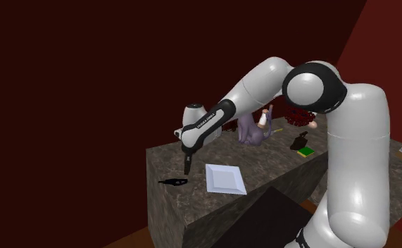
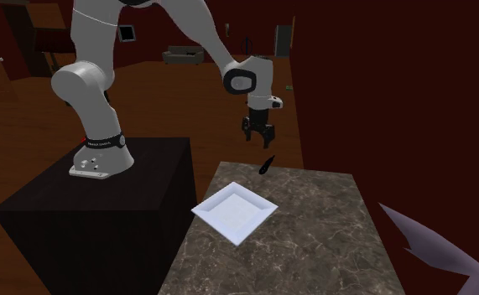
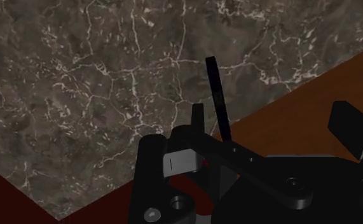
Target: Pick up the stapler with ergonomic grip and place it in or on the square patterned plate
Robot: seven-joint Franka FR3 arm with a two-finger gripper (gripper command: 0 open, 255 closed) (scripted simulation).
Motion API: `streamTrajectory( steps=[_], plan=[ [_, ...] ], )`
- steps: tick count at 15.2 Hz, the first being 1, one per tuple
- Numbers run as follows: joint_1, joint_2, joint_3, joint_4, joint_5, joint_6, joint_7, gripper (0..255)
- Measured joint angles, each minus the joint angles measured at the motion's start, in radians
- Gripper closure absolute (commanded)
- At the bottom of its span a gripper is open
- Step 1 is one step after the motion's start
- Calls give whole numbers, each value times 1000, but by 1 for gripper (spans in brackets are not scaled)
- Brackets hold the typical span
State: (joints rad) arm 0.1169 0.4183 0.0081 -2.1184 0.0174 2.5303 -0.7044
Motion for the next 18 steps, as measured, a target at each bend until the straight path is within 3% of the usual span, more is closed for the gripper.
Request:
streamTrajectory(
  steps=[8, 18],
  plan=[
    [26, 310, 24, 263, -60, 58, -95, 0],
    [32, 426, 22, 327, -70, 112, -103, 0]
  ],
)
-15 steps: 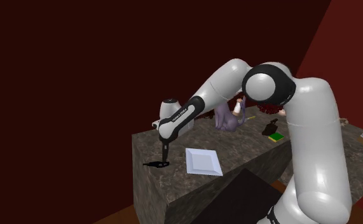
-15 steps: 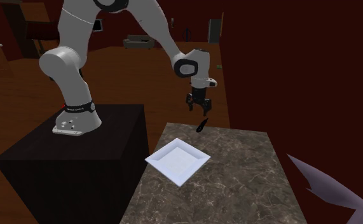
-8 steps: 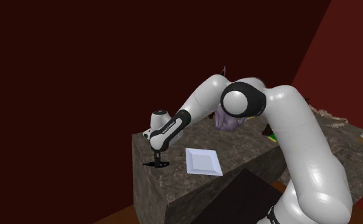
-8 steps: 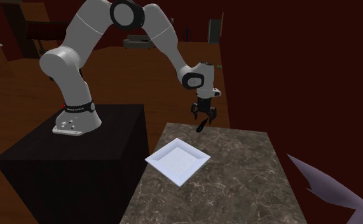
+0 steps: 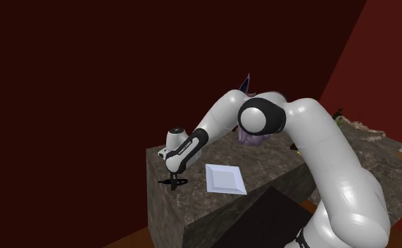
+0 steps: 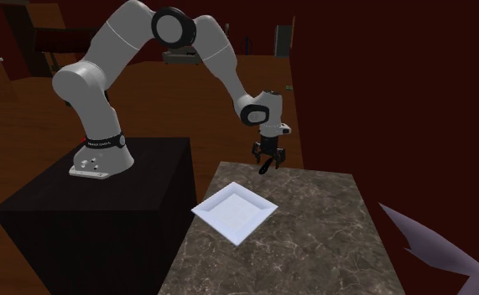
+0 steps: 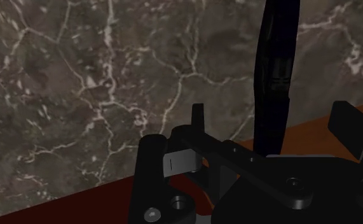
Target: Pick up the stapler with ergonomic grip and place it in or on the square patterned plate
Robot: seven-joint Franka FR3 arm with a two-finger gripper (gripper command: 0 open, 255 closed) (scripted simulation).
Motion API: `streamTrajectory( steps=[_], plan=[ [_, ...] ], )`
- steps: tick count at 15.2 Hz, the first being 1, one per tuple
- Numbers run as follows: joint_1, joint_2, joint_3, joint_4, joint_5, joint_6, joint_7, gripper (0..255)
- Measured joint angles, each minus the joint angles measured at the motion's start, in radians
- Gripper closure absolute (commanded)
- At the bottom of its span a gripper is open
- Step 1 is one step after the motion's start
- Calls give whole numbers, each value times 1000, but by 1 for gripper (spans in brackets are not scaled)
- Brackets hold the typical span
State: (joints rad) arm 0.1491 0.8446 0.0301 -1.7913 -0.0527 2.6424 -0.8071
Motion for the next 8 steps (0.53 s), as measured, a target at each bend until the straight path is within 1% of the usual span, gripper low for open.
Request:
streamTrajectory(
  steps=[4, 5, 8],
  plan=[
    [0, 3, 0, 2, 0, 1, 0, 0],
    [0, 3, 0, 2, 0, 1, 0, 255],
    [0, 3, 0, 2, 0, 1, 0, 255]
  ],
)
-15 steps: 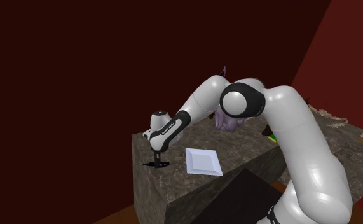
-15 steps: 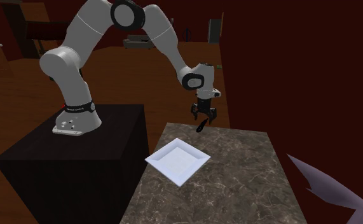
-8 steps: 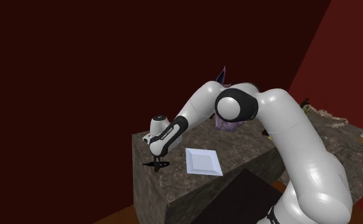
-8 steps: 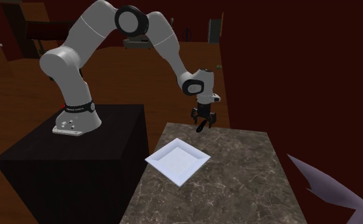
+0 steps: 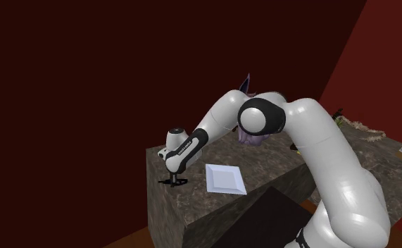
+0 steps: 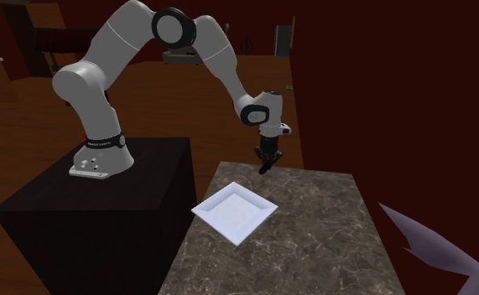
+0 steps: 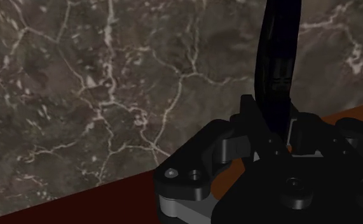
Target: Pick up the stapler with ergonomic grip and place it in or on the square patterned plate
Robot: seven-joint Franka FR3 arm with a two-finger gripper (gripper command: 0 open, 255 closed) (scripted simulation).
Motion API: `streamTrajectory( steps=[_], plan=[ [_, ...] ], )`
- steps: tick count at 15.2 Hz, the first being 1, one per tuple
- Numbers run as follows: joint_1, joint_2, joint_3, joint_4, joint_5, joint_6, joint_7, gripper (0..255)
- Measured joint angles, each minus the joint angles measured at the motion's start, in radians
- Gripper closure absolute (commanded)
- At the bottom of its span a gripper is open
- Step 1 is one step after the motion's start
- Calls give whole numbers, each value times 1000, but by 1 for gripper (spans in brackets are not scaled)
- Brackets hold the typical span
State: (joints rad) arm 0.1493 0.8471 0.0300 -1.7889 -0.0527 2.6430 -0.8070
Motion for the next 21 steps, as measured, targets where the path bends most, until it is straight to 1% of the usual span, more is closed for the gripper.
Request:
streamTrajectory(
  steps=[8, 21],
  plan=[
    [1, -6, 0, -2, 0, -3, 0, 255],
    [-6, -152, 7, -57, 5, -95, -4, 255]
  ],
)
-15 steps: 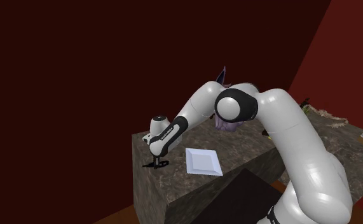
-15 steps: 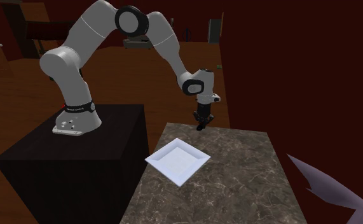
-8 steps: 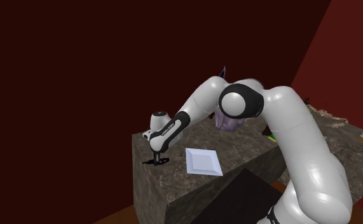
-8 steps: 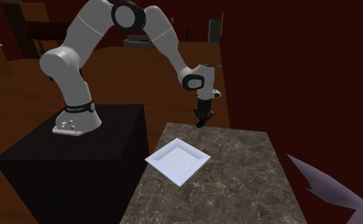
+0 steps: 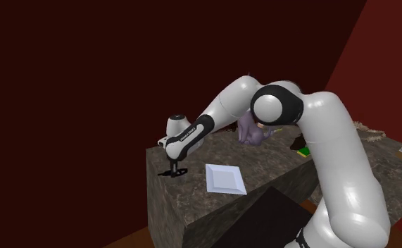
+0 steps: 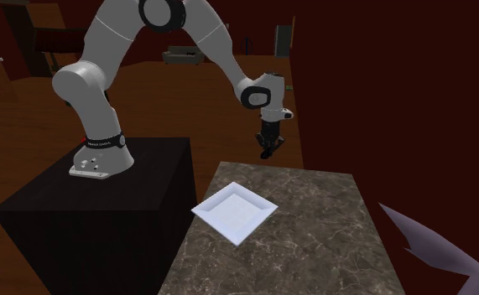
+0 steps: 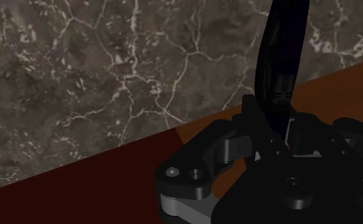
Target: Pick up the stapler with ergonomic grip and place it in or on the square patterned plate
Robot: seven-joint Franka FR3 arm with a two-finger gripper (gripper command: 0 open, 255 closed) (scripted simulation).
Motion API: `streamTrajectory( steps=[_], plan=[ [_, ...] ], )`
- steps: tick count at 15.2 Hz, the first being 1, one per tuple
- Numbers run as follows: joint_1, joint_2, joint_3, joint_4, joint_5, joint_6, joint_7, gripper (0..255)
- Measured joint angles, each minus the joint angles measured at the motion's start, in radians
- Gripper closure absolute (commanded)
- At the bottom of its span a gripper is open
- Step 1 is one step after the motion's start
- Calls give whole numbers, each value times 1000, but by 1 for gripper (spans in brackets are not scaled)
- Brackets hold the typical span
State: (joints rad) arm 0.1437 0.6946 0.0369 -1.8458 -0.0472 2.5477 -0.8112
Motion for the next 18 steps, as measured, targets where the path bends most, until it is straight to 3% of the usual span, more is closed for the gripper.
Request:
streamTrajectory(
  steps=[6, 18],
  plan=[
    [-18, -67, 1, -56, 4, -11, -19, 255],
    [-230, -234, -19, -379, 26, 146, -261, 255]
  ],
)
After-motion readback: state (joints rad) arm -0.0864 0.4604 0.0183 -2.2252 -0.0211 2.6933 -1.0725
